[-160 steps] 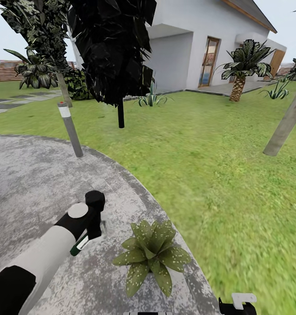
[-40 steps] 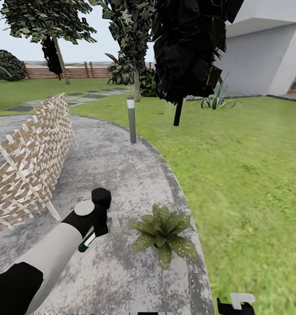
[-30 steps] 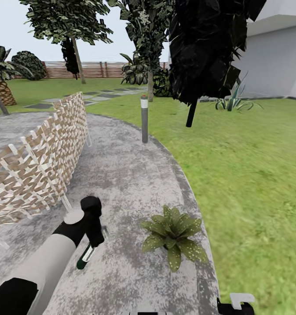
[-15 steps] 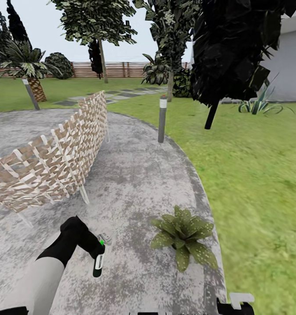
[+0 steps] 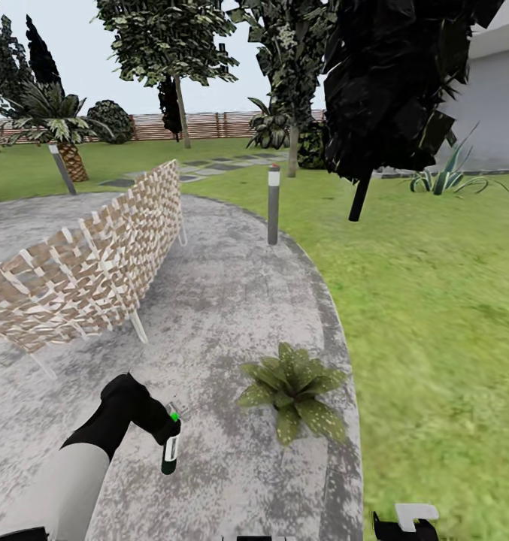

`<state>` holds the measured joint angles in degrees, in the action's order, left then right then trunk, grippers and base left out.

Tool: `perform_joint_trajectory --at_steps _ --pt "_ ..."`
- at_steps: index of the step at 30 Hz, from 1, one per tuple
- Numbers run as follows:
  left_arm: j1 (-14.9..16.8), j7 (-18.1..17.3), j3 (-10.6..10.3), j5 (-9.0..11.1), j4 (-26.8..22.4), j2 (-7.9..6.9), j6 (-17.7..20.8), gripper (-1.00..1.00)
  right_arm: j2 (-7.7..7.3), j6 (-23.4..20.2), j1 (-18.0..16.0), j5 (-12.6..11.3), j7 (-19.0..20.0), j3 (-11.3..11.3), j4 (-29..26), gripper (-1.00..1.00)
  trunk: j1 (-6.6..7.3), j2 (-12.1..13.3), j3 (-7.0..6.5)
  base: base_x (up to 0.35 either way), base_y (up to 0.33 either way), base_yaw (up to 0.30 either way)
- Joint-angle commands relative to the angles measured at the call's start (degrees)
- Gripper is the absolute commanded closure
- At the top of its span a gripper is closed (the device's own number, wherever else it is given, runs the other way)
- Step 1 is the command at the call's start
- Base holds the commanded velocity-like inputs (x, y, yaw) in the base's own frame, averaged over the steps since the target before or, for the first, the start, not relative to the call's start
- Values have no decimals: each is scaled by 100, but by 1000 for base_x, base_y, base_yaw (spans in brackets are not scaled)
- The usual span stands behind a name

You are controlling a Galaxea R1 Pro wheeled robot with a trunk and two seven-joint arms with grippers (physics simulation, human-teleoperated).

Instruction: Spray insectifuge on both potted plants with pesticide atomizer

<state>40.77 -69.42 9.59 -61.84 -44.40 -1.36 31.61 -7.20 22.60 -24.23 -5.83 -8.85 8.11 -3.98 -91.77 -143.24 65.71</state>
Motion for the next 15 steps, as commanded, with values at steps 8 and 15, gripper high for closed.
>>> perform_joint_trajectory --at_steps 8,15 --pt "-38 -15 203 -25 5 -33 -178 100 -2 16 -2 -50 120 60 -10 -100 4 -2 5 -279 -161 0" --pt "-94 -17 562 192 2 -12 -803 100 -93 15 -3 210 1517 685 -581 -100 4 -2 5 -280 -161 0"
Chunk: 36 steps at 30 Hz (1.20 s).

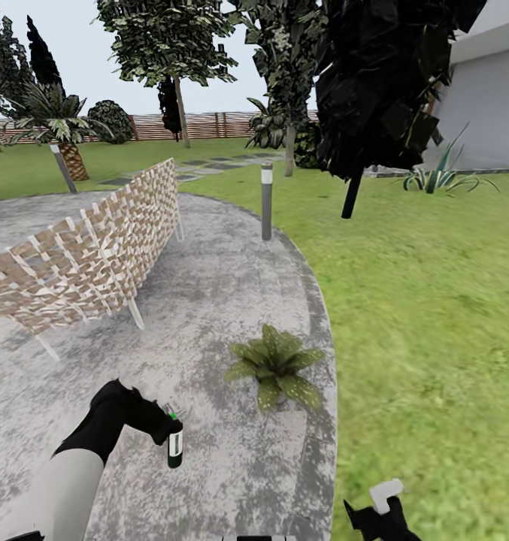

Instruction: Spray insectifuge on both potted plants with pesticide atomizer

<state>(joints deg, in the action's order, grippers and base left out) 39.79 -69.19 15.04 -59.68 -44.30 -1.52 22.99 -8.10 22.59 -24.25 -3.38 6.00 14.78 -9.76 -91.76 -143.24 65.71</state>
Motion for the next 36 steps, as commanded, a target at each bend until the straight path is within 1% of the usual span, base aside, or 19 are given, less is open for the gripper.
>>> perform_joint_trajectory --at_steps 1,2,3,4,5,7,8,10,11,12,14,16,18,23,29,33,34,35,36 --pt "3 -42 21 -13 -8 4 17 100 -44 13 -1 155 220 158 -307 -100 4 -2 5 -237 -145 0" --pt "-2 -45 22 -12 -8 0 -28 100 -70 8 -3 326 385 238 -493 -100 4 -2 5 -161 -98 0" --pt "-9 -48 24 -9 -5 -9 -146 100 -95 -1 -6 603 697 310 -779 -100 4 -2 5 -82 -50 0" --pt "-11 -49 24 -5 -3 -14 -258 100 -105 -12 -7 773 932 337 -984 -100 4 -2 5 -53 -32 0" --pt "-13 -54 25 -3 -1 -19 -454 100 -115 -32 -8 972 1278 360 -1291 -100 4 -2 5 -27 -16 0" --pt "-15 -81 23 5 2 -27 -768 100 -125 -146 -15 1134 1809 377 -1784 -100 4 -2 5 -13 -8 0" --pt "-15 -94 21 6 4 -29 -875 100 -127 -261 -16 1164 2016 380 -1982 -100 4 -2 5 -6 -3 0" --pt "-16 -122 16 6 22 -31 -1089 100 -129 -741 -19 1200 2555 383 -2503 -100 4 -2 5 -2 -1 0" --pt "-16 -132 -13 -1 63 -32 -1174 100 -134 -1080 -20 1208 2867 384 -2842 -100 4 -2 5 0 0 0" --pt "-16 -138 -31 -12 90 -30 -1212 100 -139 -1284 -19 1212 3055 379 -3059 -100 4 -2 5 0 0 0" --pt "50 -204 -96 -76 24 -7 -1144 100 -72 -1341 -86 1140 3059 403 -3116 -100 4 -2 5 0 0 0" --pt "115 -269 -159 -91 -40 -3 -1079 100 -60 -1354 -151 1101 3059 403 -3181 -100 4 -2 5 0 0 0" --pt "181 -334 -148 -90 -104 9 -1014 100 -22 -1320 -217 1099 3060 398 -3246 -100 4 -2 5 0 0 0" --pt "344 -458 -159 -84 -264 18 -851 100 112 -1481 -229 1099 3064 358 -3352 -100 4 -2 5 0 0 0" --pt "538 -585 -351 -78 -325 6 -656 100 185 -1622 -229 1109 3135 376 -3546 -100 4 -2 5 0 0 0" --pt "548 -717 -480 -76 -268 16 -707 100 220 -1674 -247 1112 3263 393 -3668 -100 4 -2 5 0 0 0" --pt "547 -750 -512 -79 -236 14 -718 100 221 -1707 -251 1109 3296 393 -3672 100 4 -2 5 0 0 0" --pt "547 -1126 -1233 -79 -116 13 -726 100 221 -1725 -253 1106 4185 394 -3701 100 4 -2 5 0 0 0" --pt "547 -1141 -1265 -79 -88 12 -733 100 221 -1731 -254 1103 4198 394 -3732 100 4 -2 5 0 0 0"
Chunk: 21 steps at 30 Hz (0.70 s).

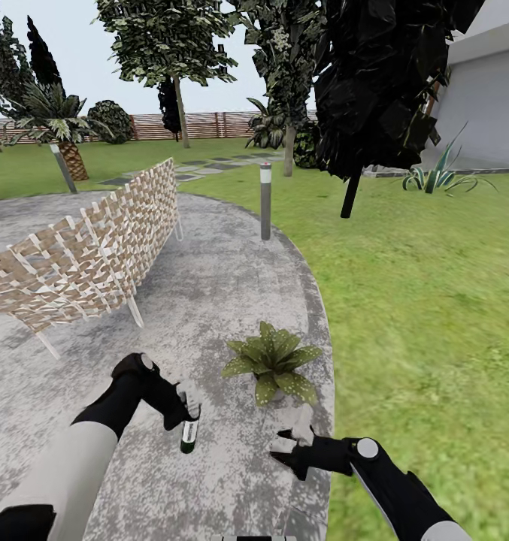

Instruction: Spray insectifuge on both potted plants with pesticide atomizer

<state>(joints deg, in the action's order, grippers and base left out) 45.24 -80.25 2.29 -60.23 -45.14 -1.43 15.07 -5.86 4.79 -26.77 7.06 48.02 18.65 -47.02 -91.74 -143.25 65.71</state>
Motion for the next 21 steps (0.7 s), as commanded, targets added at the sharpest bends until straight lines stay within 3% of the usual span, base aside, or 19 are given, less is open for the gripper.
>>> perform_joint_trajectory --at_steps 1,3,7,12,16,21 --pt "3 -47 -38 -24 26 3 54 100 -3 42 -3 58 14 11 -57 100 1 -2 5 0 0 0" --pt "-41 -63 -103 -26 56 9 47 100 50 28 -4 58 50 15 -139 100 1 -2 5 0 0 0" --pt "-179 -61 -366 -14 66 39 30 100 328 13 -4 67 91 16 -176 100 1 -2 5 0 0 0" --pt "-197 -61 -423 -15 67 71 5 100 563 -224 -4 75 109 16 -259 100 1 -2 5 0 0 0" --pt "-199 -61 -493 11 67 138 -363 100 608 -322 -9 77 111 16 -408 100 1 -2 5 0 0 0" --pt "-295 -60 -567 8 67 256 -455 100 612 -345 -8 77 111 16 -422 100 1 -2 5 0 0 0"
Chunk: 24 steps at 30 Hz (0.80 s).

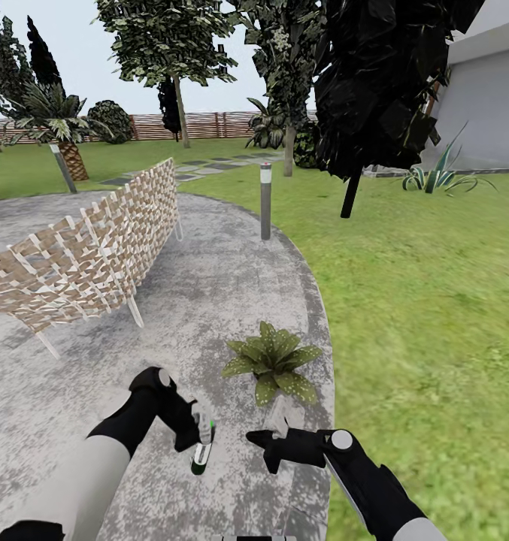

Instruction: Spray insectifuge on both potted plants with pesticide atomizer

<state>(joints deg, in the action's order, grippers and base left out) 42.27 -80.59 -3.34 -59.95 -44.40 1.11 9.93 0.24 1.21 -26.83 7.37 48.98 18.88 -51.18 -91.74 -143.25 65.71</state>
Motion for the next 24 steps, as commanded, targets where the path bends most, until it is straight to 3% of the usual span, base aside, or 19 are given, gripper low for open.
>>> perform_joint_trajectory --at_steps 1,8,17,24 --pt "-7 -27 -54 -15 -7 20 53 100 2 12 -4 46 15 -7 -6 100 1 -2 5 0 0 0" --pt "-102 -35 -166 25 -7 101 -441 100 2 11 -1 54 15 -15 1 100 1 -2 5 0 0 0" --pt "-105 -54 -175 20 -7 331 -491 100 -9 18 -1 54 15 -22 6 100 1 -2 5 0 0 0" --pt "-105 -365 -176 4 -13 416 -492 100 -29 20 2 54 15 -27 11 100 1 -2 5 0 0 0"
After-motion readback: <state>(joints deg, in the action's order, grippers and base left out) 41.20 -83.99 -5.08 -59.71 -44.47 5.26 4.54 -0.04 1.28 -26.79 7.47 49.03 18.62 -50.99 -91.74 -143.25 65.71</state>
